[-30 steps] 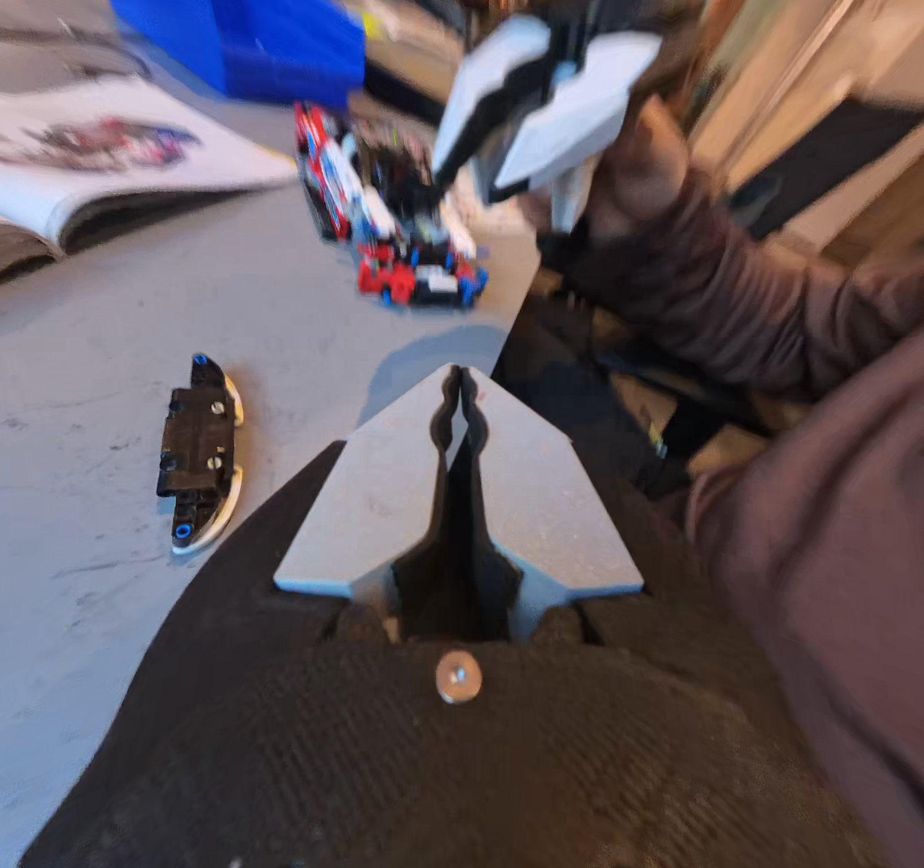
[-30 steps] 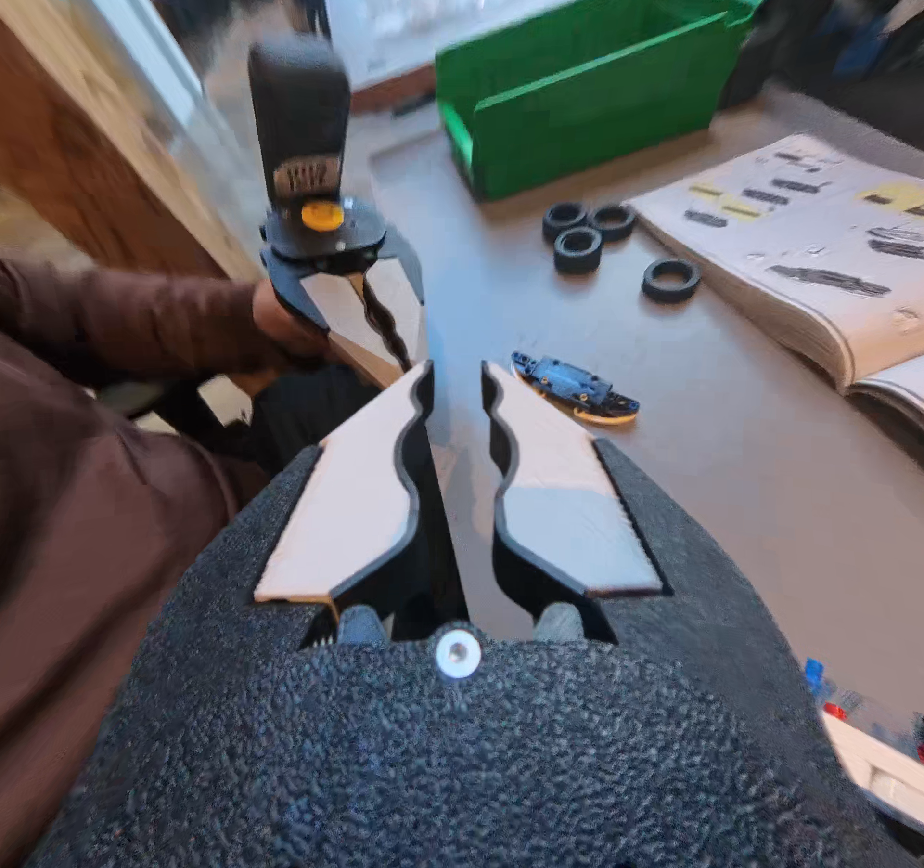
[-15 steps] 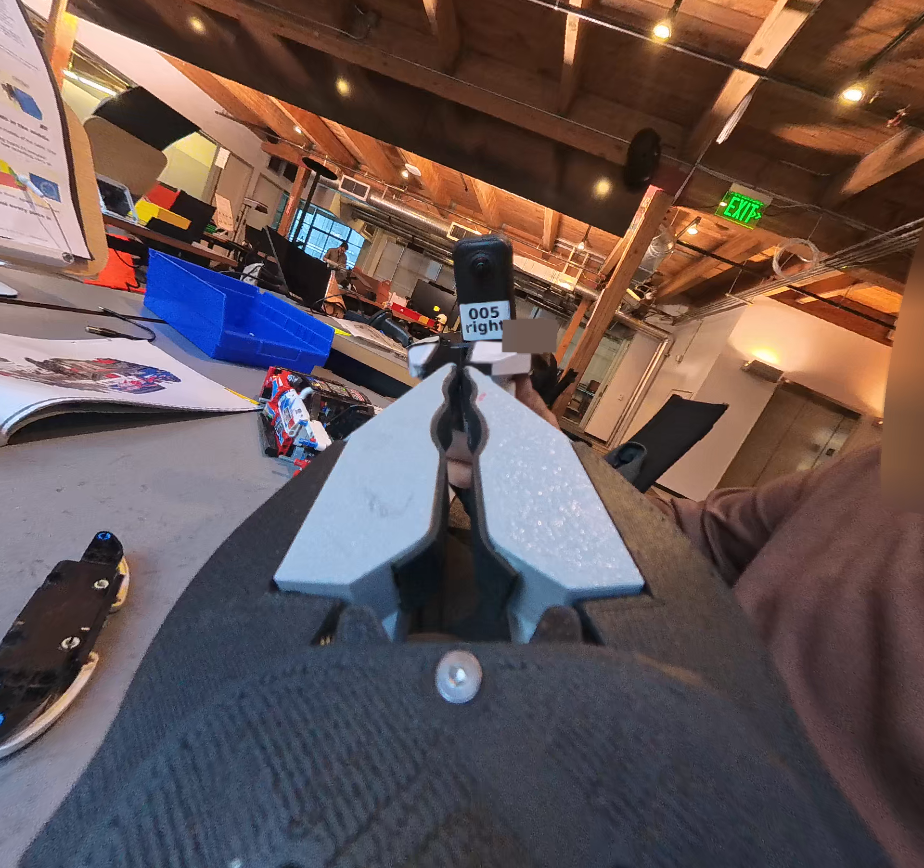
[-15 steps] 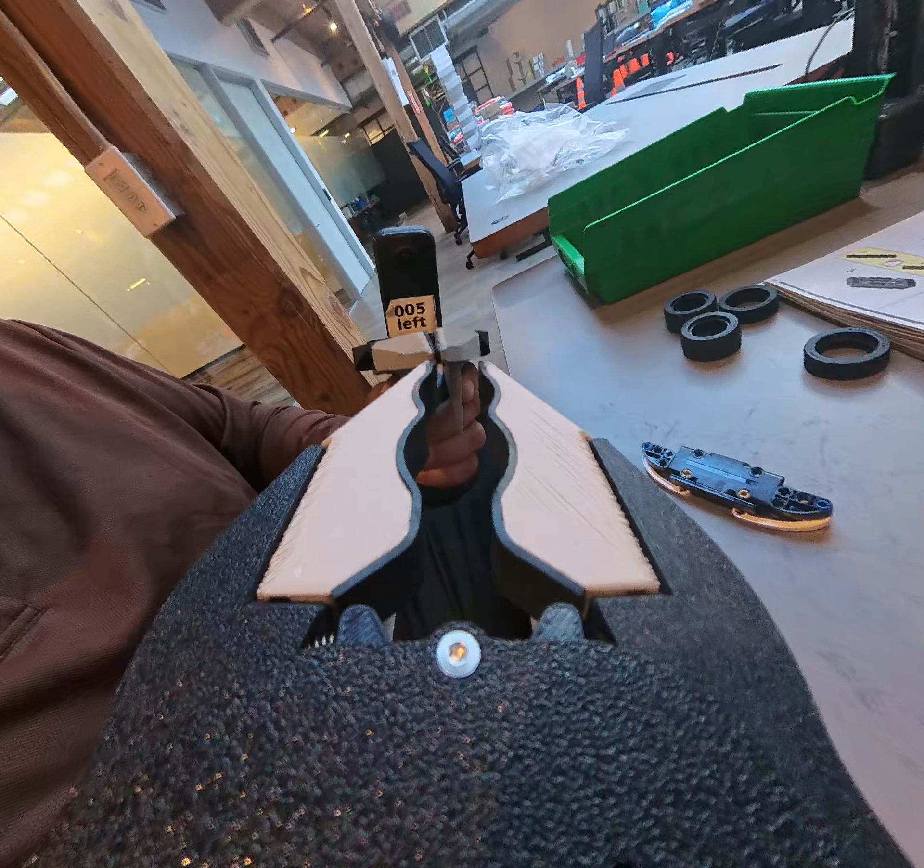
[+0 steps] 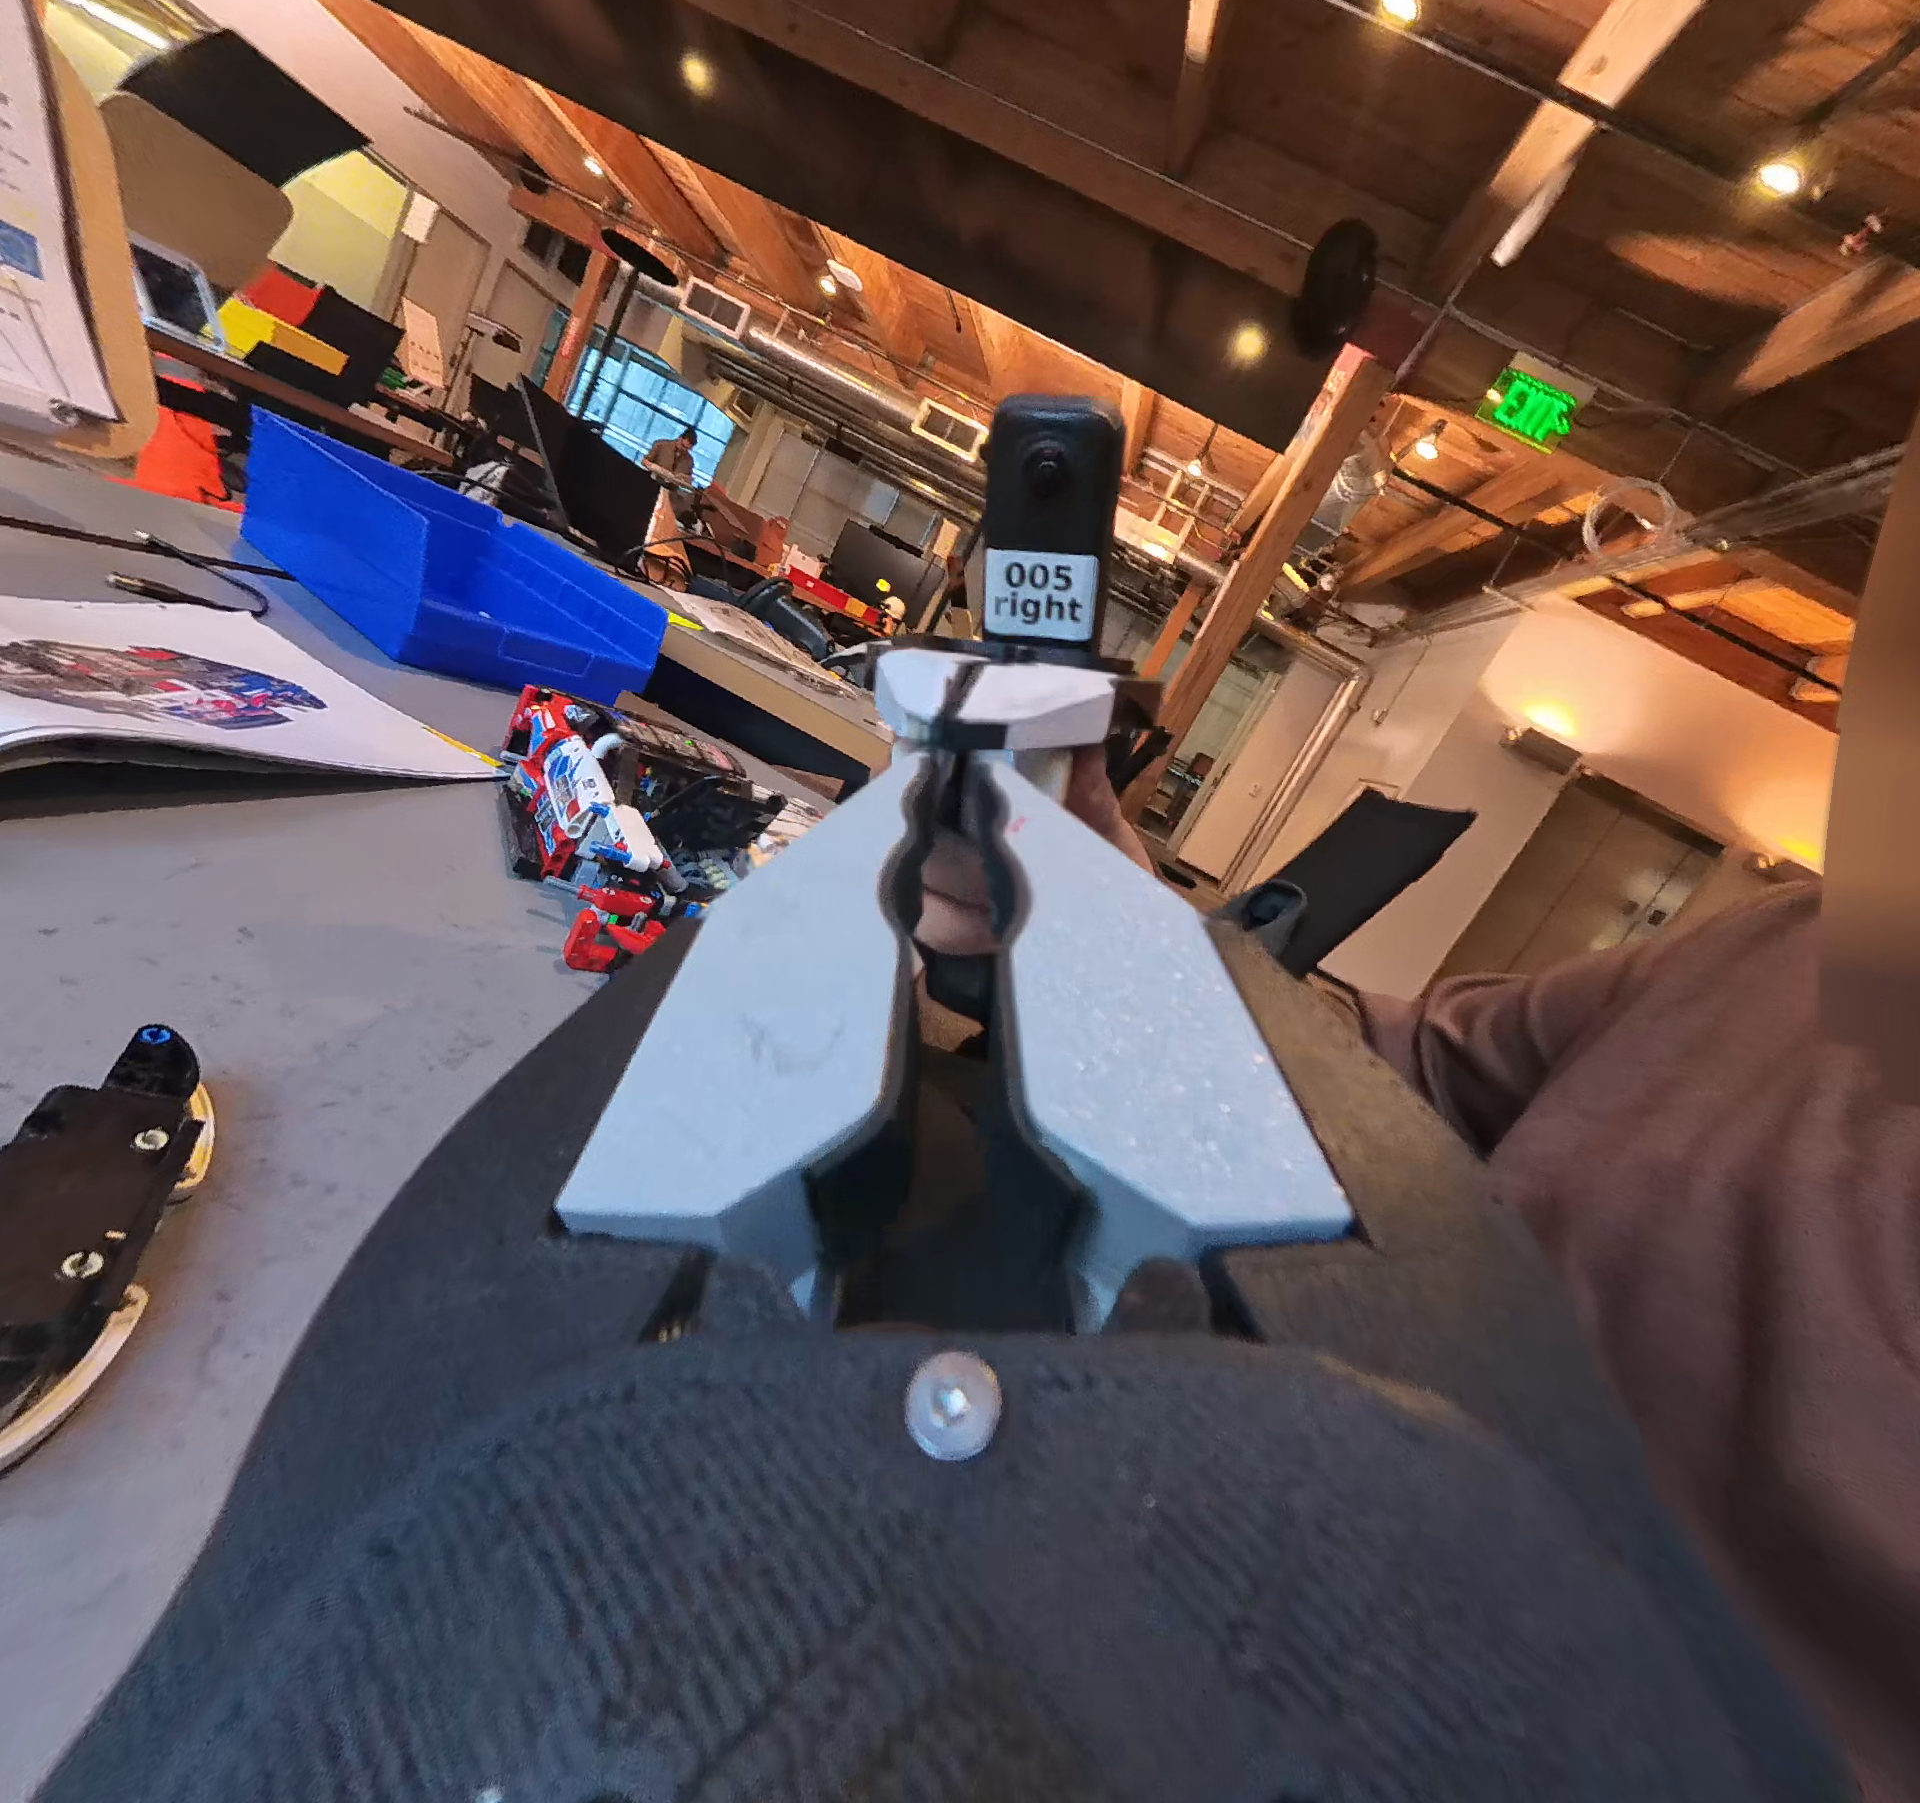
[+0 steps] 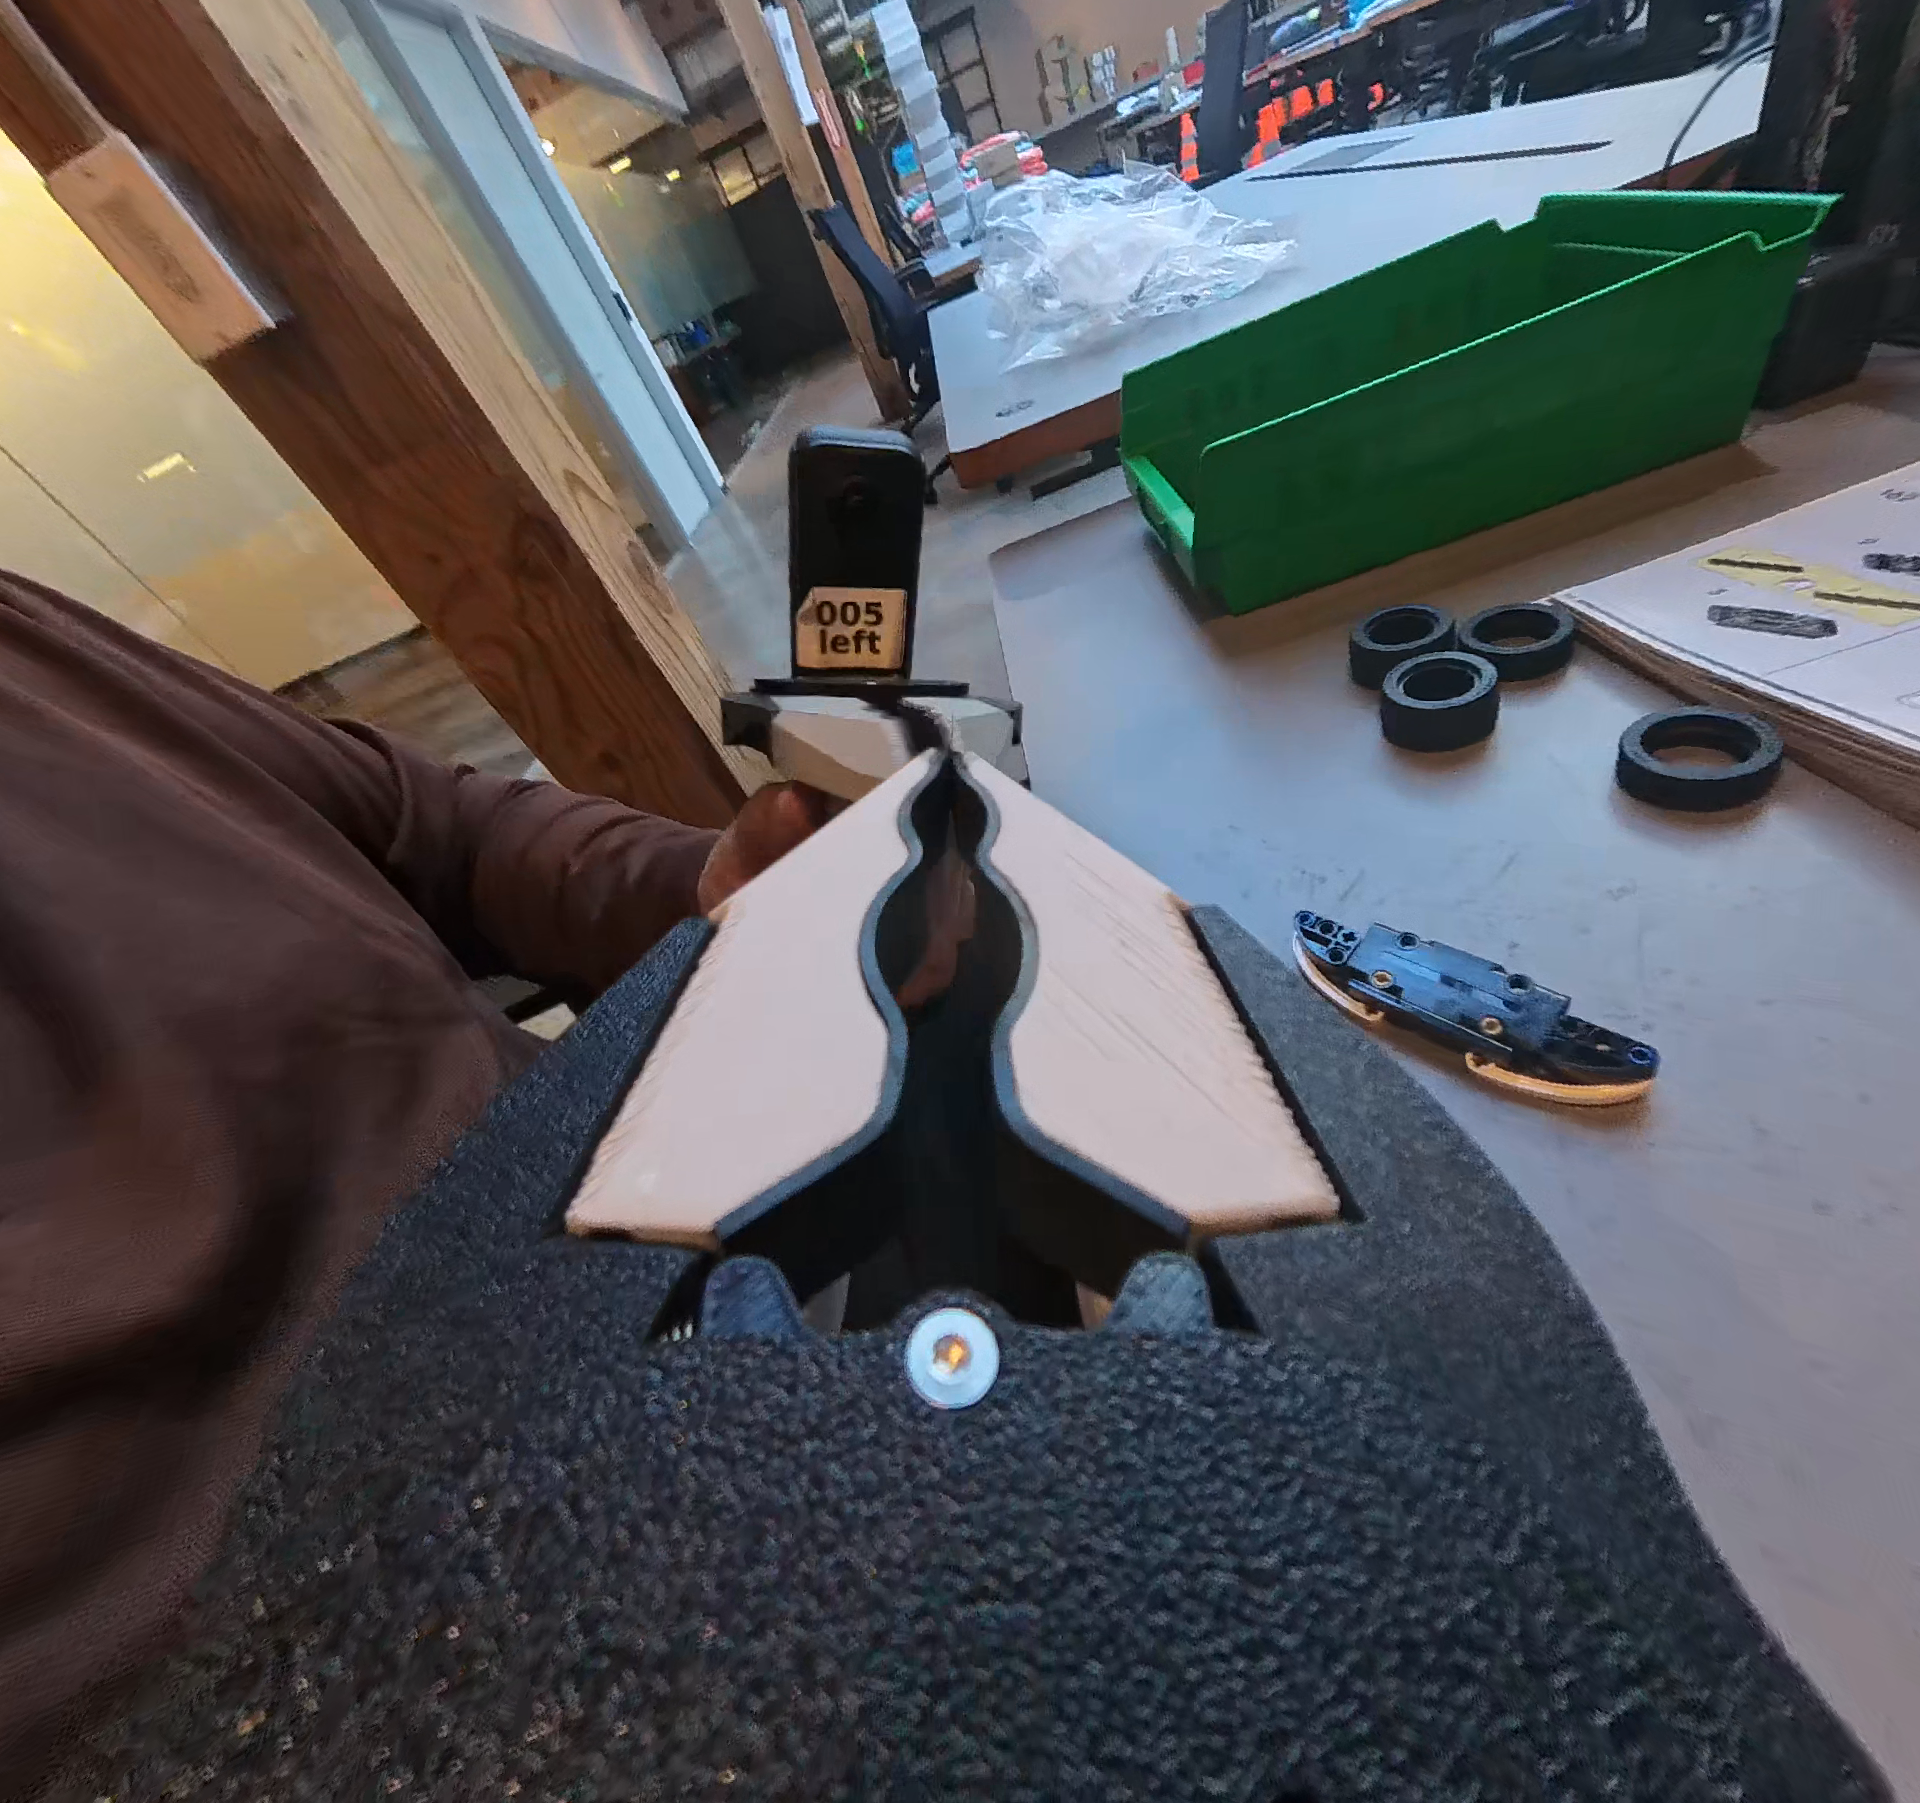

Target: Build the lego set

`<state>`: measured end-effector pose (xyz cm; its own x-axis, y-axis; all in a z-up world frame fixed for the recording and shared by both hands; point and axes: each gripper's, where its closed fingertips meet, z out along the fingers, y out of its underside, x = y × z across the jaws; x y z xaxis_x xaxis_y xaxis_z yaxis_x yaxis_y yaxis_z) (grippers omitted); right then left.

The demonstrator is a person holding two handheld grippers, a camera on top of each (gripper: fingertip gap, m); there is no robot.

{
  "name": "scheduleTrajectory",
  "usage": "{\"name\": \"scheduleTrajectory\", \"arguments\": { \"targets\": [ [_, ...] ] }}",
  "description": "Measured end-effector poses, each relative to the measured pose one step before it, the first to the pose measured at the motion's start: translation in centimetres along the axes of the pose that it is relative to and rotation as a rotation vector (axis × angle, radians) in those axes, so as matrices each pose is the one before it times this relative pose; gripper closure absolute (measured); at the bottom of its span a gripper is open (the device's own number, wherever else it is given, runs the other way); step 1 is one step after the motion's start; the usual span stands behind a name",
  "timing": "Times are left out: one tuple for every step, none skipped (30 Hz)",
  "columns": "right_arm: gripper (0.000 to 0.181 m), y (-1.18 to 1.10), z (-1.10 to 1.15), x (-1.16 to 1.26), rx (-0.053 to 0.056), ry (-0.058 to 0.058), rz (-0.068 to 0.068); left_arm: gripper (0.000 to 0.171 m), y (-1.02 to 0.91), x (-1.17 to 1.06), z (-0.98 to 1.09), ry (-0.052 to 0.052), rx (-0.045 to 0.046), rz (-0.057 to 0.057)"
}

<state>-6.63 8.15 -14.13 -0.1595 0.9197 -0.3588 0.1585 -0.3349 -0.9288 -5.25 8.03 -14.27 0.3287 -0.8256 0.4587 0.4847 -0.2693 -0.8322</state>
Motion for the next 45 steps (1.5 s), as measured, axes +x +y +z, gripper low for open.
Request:
{"name": "scheduleTrajectory", "arguments": {
  "targets": [
    [0.181,0.072,0.045,-0.048,-0.0060,0.0031,-0.0019,0.157,0.079,0.464,-0.132,0.0214,-0.01592,0.0210],
    [0.181,0.144,0.065,-0.026,-0.0043,-0.0013,0.0022,0.147,0.135,0.534,-0.176,0.0240,-0.02028,0.0210],
    [0.181,0.207,0.065,-0.010,-0.0068,-0.0062,0.0062,0.137,0.205,0.496,-0.193,0.0237,-0.02814,0.0225],
    [0.181,0.294,0.095,0.070,-0.0100,-0.0038,0.0054,0.133,0.308,0.111,-0.196,-0.0013,-0.03859,0.0137],
    [0.181,0.339,0.153,0.030,-0.0092,-0.0054,0.0006,0.131,0.287,0.010,-0.263,-0.0068,-0.03919,0.0142],
    [0.181,0.304,0.208,-0.060,-0.0058,-0.0069,-0.0032,0.131,0.163,0.006,-0.340,-0.0084,-0.03050,0.0141],
    [0.181,0.256,0.245,-0.121,-0.0069,-0.0071,-0.0057,0.132,0.087,-0.019,-0.386,-0.0098,-0.02358,0.0110],
    [0.181,0.241,0.239,-0.180,-0.0113,-0.0067,-0.0100,0.136,0.037,-0.055,-0.426,-0.0084,-0.01826,0.0015],
    [0.181,-0.049,0.106,-0.186,0.0027,-0.0020,-0.0181,0.135,-0.103,-0.309,-0.514,-0.0232,-0.00483,-0.0124],
    [0.181,-0.538,-0.186,-0.302,0.0280,-0.0102,-0.0136,0.128,-0.354,-0.930,-0.755,-0.0594,0.01852,-0.0123],
    [0.181,-0.839,-0.475,-0.351,0.0379,-0.0218,0.0020,0.129,-0.238,-0.464,-0.863,-0.0210,0.01728,0.0020],
    [0.181,-0.893,-0.574,-0.135,0.0383,-0.0143,0.0082,0.128,0.001,-0.312,-0.801,-0.0071,0.00702,-0.0079],
    [0.181,-0.385,-0.466,0.208,0.0070,0.0015,0.0110,0.126,0.187,-0.101,-0.642,0.0075,-0.00204,-0.0156],
    [0.181,0.227,-0.233,0.303,-0.0276,0.0056,0.0070,0.124,0.270,-0.016,-0.464,0.0079,-0.01102,-0.0149],
    [0.181,0.763,0.044,-0.014,-0.0549,-0.0130,0.0097,0.123,0.278,-0.043,-0.254,-0.0001,-0.01983,-0.0058],
    [0.181,0.998,0.301,-0.206,-0.0660,-0.0191,0.0087,0.124,0.232,0.034,-0.082,-0.0008,-0.02367,0.0047],
    [0.181,0.912,0.454,-0.008,-0.0557,0.0041,-0.0069,0.125,0.122,0.033,0.026,-0.0027,-0.01899,0.0029],
    [0.181,0.900,0.534,0.270,-0.0574,0.0246,-0.0120,0.127,-0.086,0.264,0.100,0.0119,-0.00505,-0.0040],
    [0.181,0.685,0.535,0.572,-0.0432,0.0436,-0.0077,0.129,-0.233,0.388,0.108,0.0197,0.00829,-0.0085],
    [0.181,0.333,0.470,0.526,-0.0171,0.0377,0.0045,0.129,-0.246,0.343,0.135,0.0151,0.01374,-0.0055],
    [0.181,-0.064,0.401,0.116,0.0146,0.0084,0.0157,0.130,-0.408,0.276,0.092,0.0106,0.03047,-0.0006],
    [0.181,-0.331,0.348,-0.129,0.0351,-0.0113,0.0279,0.130,-0.752,0.295,0.029,0.0131,0.06306,-0.0018],
    [0.180,-0.554,0.320,-0.097,0.0492,-0.0070,0.0293,0.129,-1.066,0.227,-0.026,0.0116,0.09580,-0.0154],
    [0.170,-0.735,0.224,0.063,0.0602,0.0111,0.0133,0.129,-0.945,0.373,0.010,0.0227,0.09879,-0.0293],
    [0.168,-0.744,0.093,0.033,0.0559,0.0194,-0.0129,0.128,-0.326,0.370,0.184,0.0272,0.06189,-0.0386],
    [0.168,-0.664,0.019,-0.141,0.0408,0.0153,-0.0344,0.122,0.332,0.223,0.322,0.0241,0.01150,-0.0453],
    [0.168,-0.454,-0.002,-0.205,0.0158,0.0105,-0.0384,0.114,0.517,0.029,0.333,0.0156,-0.00997,-0.0450],
    [0.168,-0.331,-0.014,-0.373,0.0005,-0.0030,-0.0313,0.113,0.412,0.120,0.228,0.0189,-0.00708,-0.0313],
    [0.168,-0.315,-0.052,-0.535,-0.0003,-0.0181,-0.0188,0.114,0.262,0.157,0.131,0.0145,-0.00369,-0.0183],
    [0.168,-0.275,-0.083,-0.343,0.0032,-0.0109,-0.0038,0.114,0.091,0.162,0.079,0.0085,0.00068,-0.0072],
    [0.168,-0.174,-0.081,-0.051,0.0050,0.0038,0.0047,0.115,0.000,0.119,0.067,0.0016,0.00164,0.0023],
    [0.169,0.016,-0.061,0.125,-0.0004,0.0098,0.0096,0.117,0.019,0.117,0.095,0.0002,-0.00139,0.0078],
    [0.170,0.109,-0.036,0.132,-0.0028,0.0069,0.0122,0.119,0.076,0.173,0.124,0.0031,-0.00485,0.0086],
    [0.170,0.042,-0.024,-0.030,0.0036,-0.0040,0.0096,0.119,0.125,0.123,0.138,0.0015,-0.00723,0.0067],
    [0.170,-0.017,-0.017,-0.155,0.0069,-0.0105,0.0061,0.119,0.143,0.088,0.148,0.0010,-0.00579,0.0049],
    [0.170,-0.010,0.004,-0.064,0.0020,-0.0036,0.0041,0.119,0.141,0.031,0.117,0.0004,-0.00384,0.0007],
    [0.171,-0.033,-0.007,-0.160,0.0006,-0.0068,-0.0028,0.119,0.053,-0.051,0.077,-0.0016,0.00191,-0.0049],
    [0.172,-0.047,-0.024,-0.148,0.0002,-0.0039,-0.0076,0.119,-0.031,0.037,0.019,0.0058,0.00478,-0.0068],
    [0.173,0.007,-0.030,-0.037,-0.0035,0.0026,-0.0083,0.119,-0.033,-0.032,0.013,0.0007,0.00298,-0.0053],
    [0.175,-0.001,-0.031,-0.018,-0.0023,0.0034,-0.0089,0.119,0.018,-0.042,0.015,-0.0002,0.00029,-0.0001],
    [0.176,-0.025,-0.027,0.009,0.0000,0.0050,-0.0082,0.119,0.033,-0.014,0.032,0.0004,-0.00089,-0.0009],
    [0.176,-0.010,-0.015,0.022,-0.0002,0.0030,-0.0055,0.119,0.009,-0.024,0.036,-0.0004,0.00015,-0.0025],
    [0.175,-0.007,-0.024,0.008,-0.0002,-0.0006,-0.0018,0.119,-0.006,0.005,0.024,0.0028,0.00032,-0.0036],
    [0.175,-0.023,-0.034,-0.014,0.0015,-0.0031,-0.0009,0.119,-0.021,-0.005,0.012,0.0025,-0.00030,-0.0037],
    [0.174,-0.043,-0.052,0.010,0.0026,-0.0027,0.0001,0.119,0.001,-0.111,0.011,-0.0048,-0.00169,-0.0010]
  ]
}}
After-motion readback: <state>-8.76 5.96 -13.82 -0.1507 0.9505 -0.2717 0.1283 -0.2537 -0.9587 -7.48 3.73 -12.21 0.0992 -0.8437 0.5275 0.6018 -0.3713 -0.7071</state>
